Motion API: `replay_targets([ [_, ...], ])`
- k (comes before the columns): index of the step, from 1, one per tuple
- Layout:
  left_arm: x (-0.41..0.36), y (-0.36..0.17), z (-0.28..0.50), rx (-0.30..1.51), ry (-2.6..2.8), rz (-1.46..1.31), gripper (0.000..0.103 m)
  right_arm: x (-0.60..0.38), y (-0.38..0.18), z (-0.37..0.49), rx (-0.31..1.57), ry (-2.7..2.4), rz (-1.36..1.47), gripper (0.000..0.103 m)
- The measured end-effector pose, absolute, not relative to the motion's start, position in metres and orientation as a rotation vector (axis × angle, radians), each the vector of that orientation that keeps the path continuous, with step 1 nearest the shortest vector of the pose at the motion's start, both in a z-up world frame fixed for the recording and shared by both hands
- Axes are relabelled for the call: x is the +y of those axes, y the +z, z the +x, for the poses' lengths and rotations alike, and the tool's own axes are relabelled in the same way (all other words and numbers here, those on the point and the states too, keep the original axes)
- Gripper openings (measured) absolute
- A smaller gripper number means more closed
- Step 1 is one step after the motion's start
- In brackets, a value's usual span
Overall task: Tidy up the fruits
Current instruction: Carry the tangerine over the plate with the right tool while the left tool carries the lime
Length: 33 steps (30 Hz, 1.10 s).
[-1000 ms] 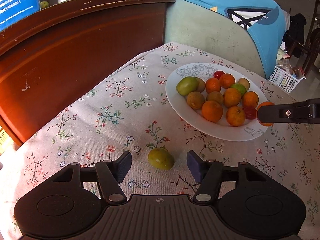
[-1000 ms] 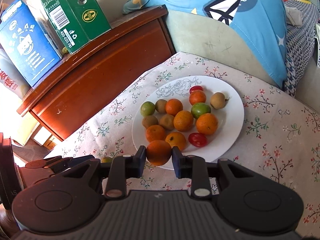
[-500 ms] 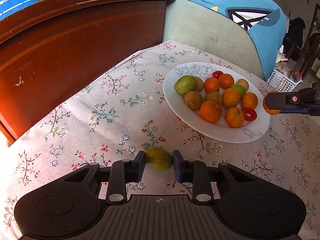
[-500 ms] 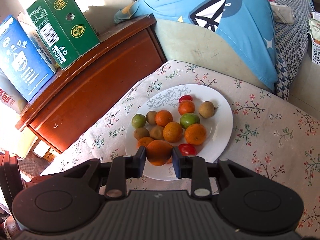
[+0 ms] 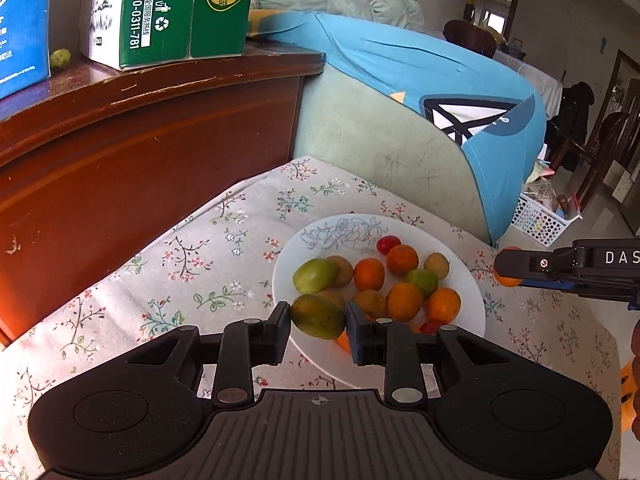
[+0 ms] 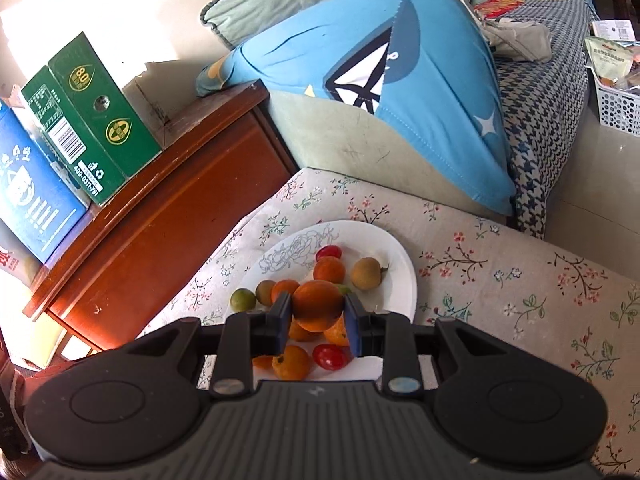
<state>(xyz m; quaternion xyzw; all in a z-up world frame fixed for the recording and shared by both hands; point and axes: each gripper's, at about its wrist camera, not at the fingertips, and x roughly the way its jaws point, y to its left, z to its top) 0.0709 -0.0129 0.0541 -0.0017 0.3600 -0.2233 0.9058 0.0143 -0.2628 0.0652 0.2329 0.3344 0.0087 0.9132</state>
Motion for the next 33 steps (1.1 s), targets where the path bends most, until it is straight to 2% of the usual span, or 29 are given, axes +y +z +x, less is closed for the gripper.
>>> replay_targets([
  [9, -0.032, 0.056, 0.104, 0.715, -0.446, -0.044, 0.027, -0.261, 0.062, 0.036, 0.651, 0.056, 0.508, 0.028],
  [21, -0.046, 0.035, 0.151, 0.755, -0.443, -0.09, 0.027, -0.249, 0.035, 0.065, 0.705, 0.083, 0.478, 0.028],
  [33, -0.062, 0.025, 0.163, 0.79, -0.496, -0.109, 0.027, -0.245, 0.023, 0.076, 0.726, 0.076, 0.494, 0.031],
])
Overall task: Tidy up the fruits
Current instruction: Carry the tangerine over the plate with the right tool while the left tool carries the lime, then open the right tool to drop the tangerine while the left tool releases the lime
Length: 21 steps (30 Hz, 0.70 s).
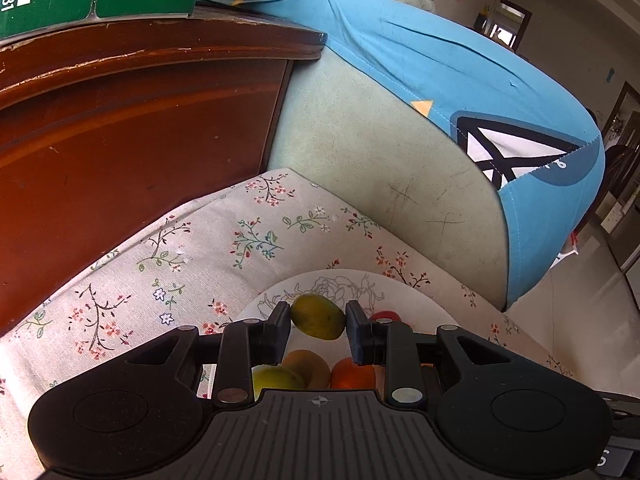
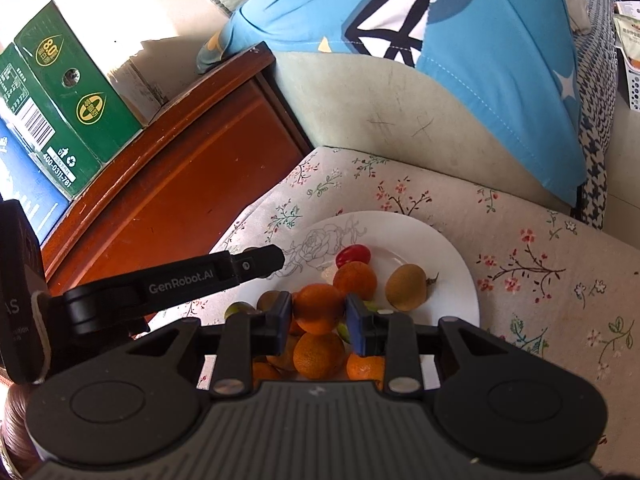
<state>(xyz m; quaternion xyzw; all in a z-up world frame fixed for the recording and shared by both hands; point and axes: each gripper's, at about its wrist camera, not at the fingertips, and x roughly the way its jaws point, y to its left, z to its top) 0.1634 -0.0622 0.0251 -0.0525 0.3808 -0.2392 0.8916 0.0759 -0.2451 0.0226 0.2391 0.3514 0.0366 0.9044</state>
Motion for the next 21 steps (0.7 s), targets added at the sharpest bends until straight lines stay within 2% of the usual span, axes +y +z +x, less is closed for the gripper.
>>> replay_targets([
  [9, -0.064, 0.036, 0.159, 0.783, -0.483, -0.093, 0.031, -0.25, 0.028, 0.072, 0.721, 0.062, 0.498, 0.032],
  [11, -0.065, 0.039, 0.157, 0.794, -0.461, -0.075, 0.04, -0.251, 0.029, 0.071, 0.723, 0.057, 0.496, 0.032],
  [12, -0.065, 0.042, 0.154, 0.795, -0.445, -0.065, 0.051, -0.252, 0.03, 0.07, 0.724, 0.055, 0.497, 0.032],
  [13, -0.065, 0.044, 0.15, 0.782, -0.438, -0.058, 0.057, -0.252, 0.031, 0.07, 0.726, 0.052, 0.499, 0.032],
  [15, -0.063, 0.049, 0.143, 0.77, -0.426, -0.037, 0.062, -0.253, 0.033, 0.068, 0.728, 0.039, 0.494, 0.034],
  [19, -0.06, 0.056, 0.132, 0.788, -0.382, -0.002, 0.071, -0.252, 0.039, 0.062, 0.733, 0.012, 0.467, 0.047],
  [21, -0.056, 0.059, 0.125, 0.791, -0.365, -0.003, 0.078, -0.252, 0.042, 0.058, 0.736, 0.006, 0.456, 0.048],
])
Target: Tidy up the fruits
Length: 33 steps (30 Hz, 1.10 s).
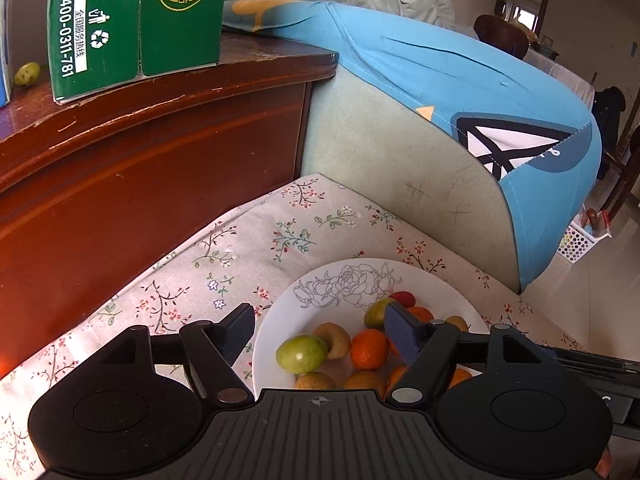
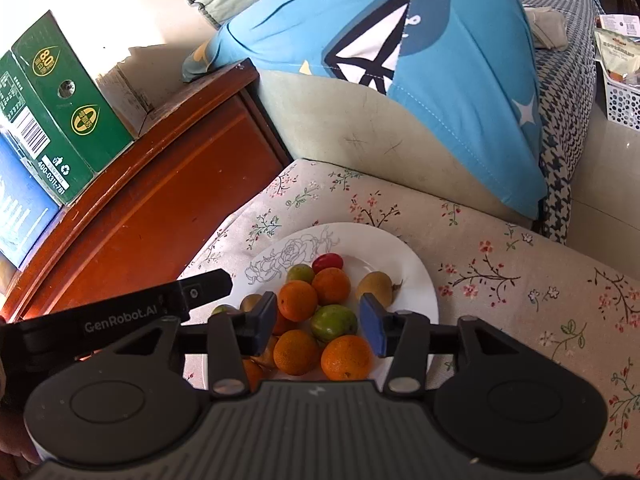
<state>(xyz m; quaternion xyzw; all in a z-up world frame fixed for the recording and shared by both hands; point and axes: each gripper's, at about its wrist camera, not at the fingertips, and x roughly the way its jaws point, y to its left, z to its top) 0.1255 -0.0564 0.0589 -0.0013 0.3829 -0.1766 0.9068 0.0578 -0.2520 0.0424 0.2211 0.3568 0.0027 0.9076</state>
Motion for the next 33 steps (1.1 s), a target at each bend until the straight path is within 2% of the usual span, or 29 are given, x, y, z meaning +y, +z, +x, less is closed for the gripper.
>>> replay_targets([
  [1, -0.055, 0.06, 0.123, 0.795, -0.35, -0.005, 0.084, -0.251, 0.044, 0.056, 0.74, 0.001, 0.449, 0.052],
  [2, -0.053, 0.062, 0.119, 0.8, -0.332, -0.004, 0.085, -0.25, 0.047, 0.054, 0.744, -0.01, 0.435, 0.054],
  [5, -0.051, 0.066, 0.109, 0.798, -0.304, 0.021, 0.086, -0.246, 0.053, 0.048, 0.735, -0.023, 0.399, 0.064],
  [7, -0.051, 0.068, 0.103, 0.807, -0.268, 0.049, 0.088, -0.243, 0.058, 0.046, 0.74, -0.045, 0.366, 0.074],
  [13, -0.043, 0.071, 0.089, 0.819, -0.202, 0.058, 0.09, -0.234, 0.068, 0.036, 0.716, -0.108, 0.285, 0.087],
  [19, -0.037, 0.072, 0.081, 0.86, -0.141, 0.075, 0.09, -0.229, 0.073, 0.026, 0.727, -0.166, 0.242, 0.092],
  [33, -0.032, 0.07, 0.056, 0.906, -0.132, 0.098, 0.09, -0.228, 0.077, 0.004, 0.786, -0.274, 0.271, 0.097],
])
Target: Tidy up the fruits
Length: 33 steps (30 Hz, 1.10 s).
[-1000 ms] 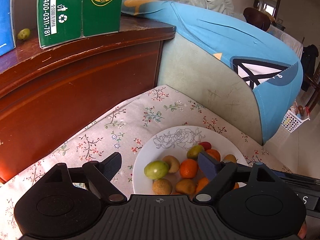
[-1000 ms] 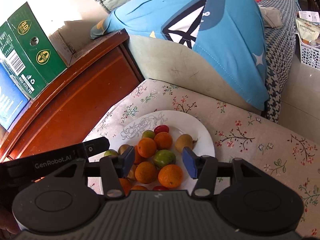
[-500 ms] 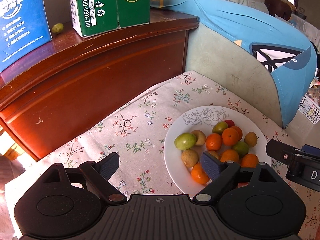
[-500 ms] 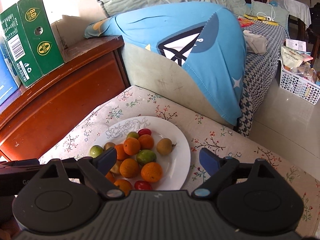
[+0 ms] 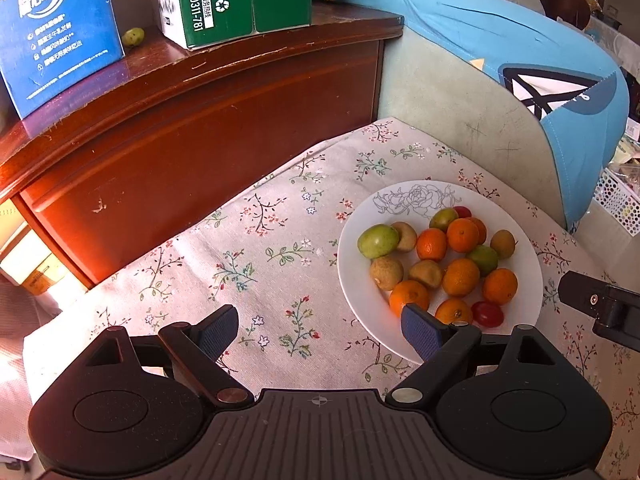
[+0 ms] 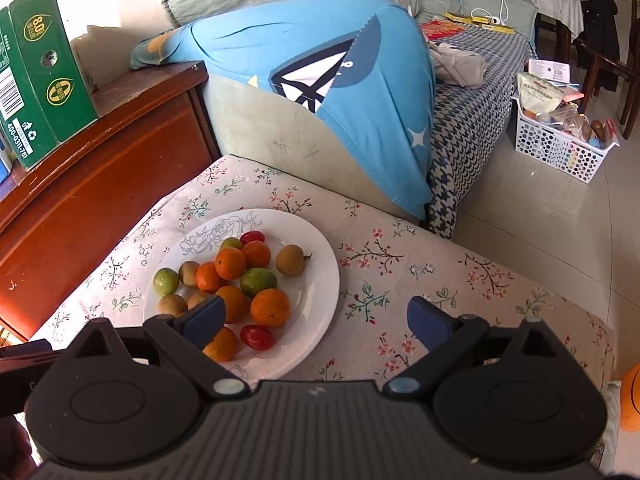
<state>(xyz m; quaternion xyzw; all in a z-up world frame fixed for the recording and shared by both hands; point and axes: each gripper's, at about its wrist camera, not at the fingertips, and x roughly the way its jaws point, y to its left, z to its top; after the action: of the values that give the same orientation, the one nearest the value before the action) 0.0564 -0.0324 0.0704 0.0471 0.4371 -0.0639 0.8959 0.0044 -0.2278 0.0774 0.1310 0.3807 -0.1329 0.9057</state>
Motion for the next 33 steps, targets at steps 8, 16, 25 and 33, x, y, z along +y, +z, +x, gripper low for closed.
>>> replay_targets([
  [8, -0.038, 0.07, 0.054, 0.914, -0.141, 0.133, 0.09, -0.229, 0.075, 0.006, 0.826, -0.284, 0.265, 0.097],
  [16, -0.034, 0.068, 0.058, 0.949, -0.12, 0.112, 0.09, -0.224, 0.068, 0.013, 0.874, -0.297, 0.23, 0.098],
  [25, -0.034, 0.064, 0.061, 0.978, -0.095, 0.121, 0.09, -0.217, 0.06, 0.018, 0.909, -0.268, 0.203, 0.098],
  [33, -0.035, 0.062, 0.061, 0.987, -0.097, 0.128, 0.09, -0.212, 0.056, 0.018, 0.929, -0.249, 0.168, 0.098],
])
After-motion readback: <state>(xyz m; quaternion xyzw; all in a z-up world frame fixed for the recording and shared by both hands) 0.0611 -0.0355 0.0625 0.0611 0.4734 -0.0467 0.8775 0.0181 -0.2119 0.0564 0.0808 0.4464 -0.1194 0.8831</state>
